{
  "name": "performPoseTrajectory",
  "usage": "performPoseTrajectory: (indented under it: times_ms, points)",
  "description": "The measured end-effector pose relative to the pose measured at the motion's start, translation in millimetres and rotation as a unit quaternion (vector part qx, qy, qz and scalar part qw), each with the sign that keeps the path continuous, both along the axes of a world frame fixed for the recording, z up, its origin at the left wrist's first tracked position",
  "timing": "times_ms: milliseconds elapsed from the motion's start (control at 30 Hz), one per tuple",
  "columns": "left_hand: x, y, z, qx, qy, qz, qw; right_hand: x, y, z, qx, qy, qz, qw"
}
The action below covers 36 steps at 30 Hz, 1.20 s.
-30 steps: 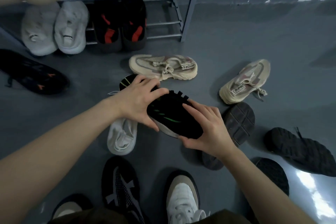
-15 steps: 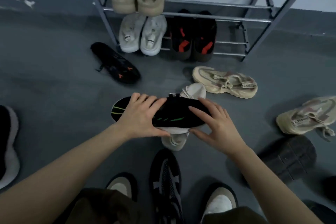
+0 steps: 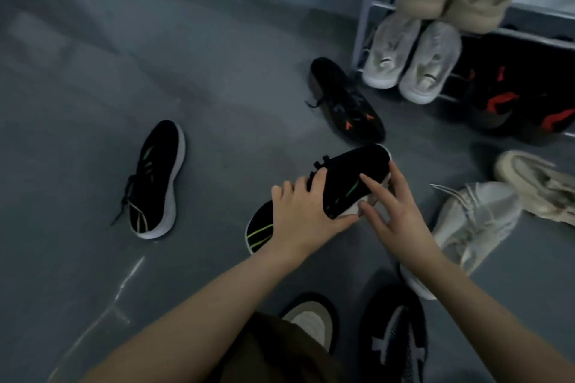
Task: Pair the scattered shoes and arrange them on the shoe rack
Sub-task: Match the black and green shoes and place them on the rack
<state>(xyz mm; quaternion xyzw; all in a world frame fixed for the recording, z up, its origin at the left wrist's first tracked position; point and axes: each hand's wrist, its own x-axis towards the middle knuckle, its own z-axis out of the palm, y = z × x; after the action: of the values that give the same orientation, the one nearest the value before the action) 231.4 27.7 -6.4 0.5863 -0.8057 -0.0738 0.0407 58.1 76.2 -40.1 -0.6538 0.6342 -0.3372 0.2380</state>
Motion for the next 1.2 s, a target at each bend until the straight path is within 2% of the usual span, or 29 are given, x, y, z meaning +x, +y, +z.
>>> performPoseTrajectory:
  times_ms: [200,333,433,500,567,667,767,967,1100,1200]
  points:
    - [37.9,-14.9,-20.4,0.088,0.032,-0.005,0.996,25.7,-37.0,-13.9,-0.024,-0.002,0.064,0.998]
    - [44.4,-21.1,-34.2,0.068,0.055,0.086,0.992,37.9,-67.6,-15.7,-0.019,0.008,0.094,0.995]
    - [37.6,-26.0,-43.9,0.092,0.093,0.128,0.983,44.5,-87.0,-15.8,0.064,-0.015,0.057,0.996]
    - [36.1,-25.5,-51.1,0.119,0.109,0.095,0.982,49.1,-92.0,-22.6,0.137,-0.014,0.028,0.99]
    - [38.4,-21.5,-55.4,0.138,0.13,0.065,0.98,53.4,-86.3,-30.4,0.182,0.031,0.024,0.983]
    - [45.3,-19.7,-55.3,0.15,0.146,0.058,0.976,59.9,-66.1,-33.3,0.189,0.091,0.013,0.978]
    - [53.5,-26.5,-49.5,0.139,0.144,0.07,0.977,73.8,-43.3,-24.7,0.194,0.114,-0.025,0.974]
    - [63.7,-39.6,-41.6,0.127,0.19,0.093,0.969,108.7,-29.3,-18.7,0.235,0.162,-0.036,0.958]
    - [69.8,-46.0,-58.1,0.186,0.19,0.078,0.961,132.9,-35.9,-28.5,0.274,0.186,-0.061,0.941]
    - [73.9,-47.1,-69.2,0.235,0.223,0.069,0.944,150.8,-36.0,-41.4,0.274,0.177,-0.088,0.941]
